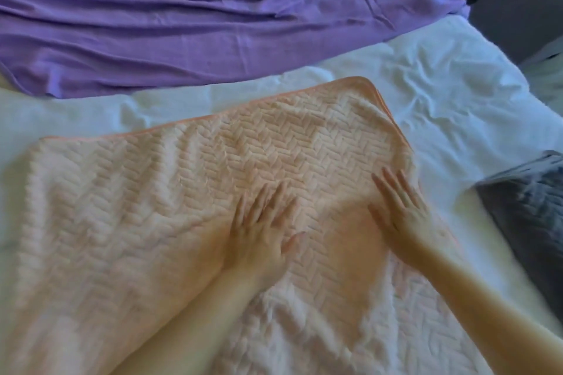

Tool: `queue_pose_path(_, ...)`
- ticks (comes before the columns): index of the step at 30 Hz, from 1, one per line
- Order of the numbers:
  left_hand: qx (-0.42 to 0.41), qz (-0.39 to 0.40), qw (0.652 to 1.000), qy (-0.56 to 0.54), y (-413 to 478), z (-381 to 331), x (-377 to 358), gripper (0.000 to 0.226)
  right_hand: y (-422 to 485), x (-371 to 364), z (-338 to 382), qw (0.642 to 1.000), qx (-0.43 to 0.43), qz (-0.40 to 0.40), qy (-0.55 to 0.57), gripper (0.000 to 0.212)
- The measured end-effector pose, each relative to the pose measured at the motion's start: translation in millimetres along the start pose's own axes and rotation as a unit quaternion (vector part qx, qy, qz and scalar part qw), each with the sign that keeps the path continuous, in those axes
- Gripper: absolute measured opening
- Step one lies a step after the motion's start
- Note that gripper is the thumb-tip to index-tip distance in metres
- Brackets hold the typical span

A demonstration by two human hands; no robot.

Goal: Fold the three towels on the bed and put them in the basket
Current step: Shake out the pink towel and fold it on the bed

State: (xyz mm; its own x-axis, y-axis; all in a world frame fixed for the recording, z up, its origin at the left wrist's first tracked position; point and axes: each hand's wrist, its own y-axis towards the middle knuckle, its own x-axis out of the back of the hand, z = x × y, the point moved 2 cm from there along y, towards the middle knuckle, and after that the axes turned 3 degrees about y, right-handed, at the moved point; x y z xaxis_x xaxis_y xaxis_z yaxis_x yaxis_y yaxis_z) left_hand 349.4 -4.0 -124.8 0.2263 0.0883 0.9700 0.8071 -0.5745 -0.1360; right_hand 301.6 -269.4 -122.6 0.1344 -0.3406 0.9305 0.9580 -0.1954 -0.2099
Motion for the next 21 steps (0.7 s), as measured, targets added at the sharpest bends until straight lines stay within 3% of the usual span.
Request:
queue_pose_path(2, -0.007, 0.046, 0.999, 0.017, -20, -26, -18, 0.064, -45, -18, -15, 0.996, 0.016, 0.069, -0.047, 0.053)
queue_pose_path(6, 0.054, 0.071, 0.994, 0.063, -34, -37, -37, 0.062, -85, -17, -82, 0.987, -0.138, 0.035, -0.067, 0.060)
queue_pose_path(9, 0.060, 0.057, 0.996, 0.033, -47, -61, -29, 0.062, -115, -5, -109, 0.982, -0.188, -0.029, 0.017, 0.058)
queue_pose_path(12, -0.001, 0.060, 0.998, 0.010, -80, -102, -31, 0.064, -168, 3, -129, 0.965, -0.224, -0.082, 0.114, 0.045)
queue_pose_path(16, -0.018, 0.078, 0.997, -0.015, -119, -149, -51, 0.068, -238, -4, -156, 0.935, -0.321, -0.023, 0.151, 0.034)
queue_pose_path(21, -0.023, 0.070, 0.997, 0.009, -138, -192, -72, 0.065, -284, -10, -165, 0.949, -0.281, -0.020, 0.143, 0.026)
